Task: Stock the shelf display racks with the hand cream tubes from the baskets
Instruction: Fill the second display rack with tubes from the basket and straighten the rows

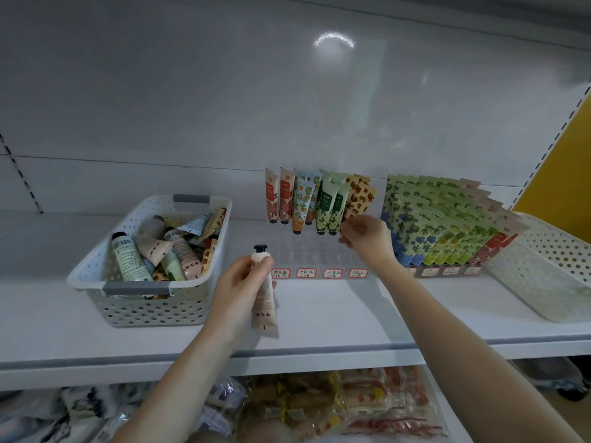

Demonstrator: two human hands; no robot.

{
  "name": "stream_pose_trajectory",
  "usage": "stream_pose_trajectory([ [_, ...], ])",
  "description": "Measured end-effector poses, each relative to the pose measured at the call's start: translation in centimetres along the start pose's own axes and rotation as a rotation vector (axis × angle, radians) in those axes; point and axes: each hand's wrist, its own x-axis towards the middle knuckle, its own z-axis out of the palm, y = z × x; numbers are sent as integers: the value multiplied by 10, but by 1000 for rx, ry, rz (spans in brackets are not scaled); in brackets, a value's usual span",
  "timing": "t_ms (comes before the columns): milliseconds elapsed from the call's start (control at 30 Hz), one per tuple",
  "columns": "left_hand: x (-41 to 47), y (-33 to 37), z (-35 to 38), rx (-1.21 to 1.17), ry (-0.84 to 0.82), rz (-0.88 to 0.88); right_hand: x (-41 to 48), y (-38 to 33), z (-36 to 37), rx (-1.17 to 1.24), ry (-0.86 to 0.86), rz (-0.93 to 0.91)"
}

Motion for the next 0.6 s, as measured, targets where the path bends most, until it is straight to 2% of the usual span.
stream_pose_trajectory([
  [100, -1, 8, 0, -192, 32, -57, -28, -1, -2, 193, -97, 57],
  [233, -8, 18, 5, -395, 67, -134, -67, -7, -2, 373, -316, 172],
  [400, -15, 18, 9, -467, 90, -136, -90, -14, -5, 679, -461, 301],
  [500, -18, 14, 9, -409, 48, -70, -97, -19, -5, 751, -477, 327],
  [600, -23, 11, 3, -99, 21, 56, -96, -21, -7, 861, -370, 369],
])
